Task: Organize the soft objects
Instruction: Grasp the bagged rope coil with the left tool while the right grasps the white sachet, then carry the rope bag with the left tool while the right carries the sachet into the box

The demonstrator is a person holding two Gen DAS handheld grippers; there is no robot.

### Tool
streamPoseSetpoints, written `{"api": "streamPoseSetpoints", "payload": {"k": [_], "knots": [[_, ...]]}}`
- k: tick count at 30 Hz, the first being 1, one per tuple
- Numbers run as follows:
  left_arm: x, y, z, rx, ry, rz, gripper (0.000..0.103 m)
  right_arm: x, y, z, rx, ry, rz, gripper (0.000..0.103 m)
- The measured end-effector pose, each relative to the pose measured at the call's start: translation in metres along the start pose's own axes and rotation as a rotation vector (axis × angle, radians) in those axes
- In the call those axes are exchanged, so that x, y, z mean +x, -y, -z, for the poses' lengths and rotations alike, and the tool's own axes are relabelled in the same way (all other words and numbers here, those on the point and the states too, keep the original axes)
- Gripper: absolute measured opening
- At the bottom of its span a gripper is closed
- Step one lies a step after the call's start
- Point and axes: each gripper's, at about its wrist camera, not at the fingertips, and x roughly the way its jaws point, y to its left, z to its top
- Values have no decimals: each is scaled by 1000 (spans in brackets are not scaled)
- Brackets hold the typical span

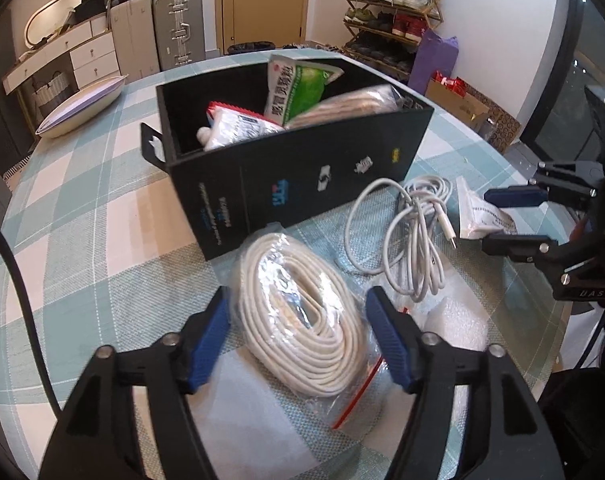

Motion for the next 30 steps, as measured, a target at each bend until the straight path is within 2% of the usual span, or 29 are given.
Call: {"api": "streamPoseSetpoints", "payload": {"k": [3,5,6,7,10,12,20,30], "knots": [[6,10,4,41,-1,-37,81,0,0,0,1,-2,0,43],[6,13,4,51,-1,-40,79,0,0,0,1,-2,0,43],[5,13,4,51,3,-41,71,0,0,0,1,-2,-1,43],[4,12,4,54,8,-41,58,0,0,0,2,-2,0,43],[1,9,3,51,0,-41,42,1,0,0,0,-1,-1,43],[-1,8,2,57,1,-41,37,0,0,0,-3,1,-1,43],[-20,3,-2,57,42,2,36,-10,-1,-1,-8,35,3,43],[-59,-5,-14,20,175,17,36,-37,-1,-12,12,154,-10,43]]}}
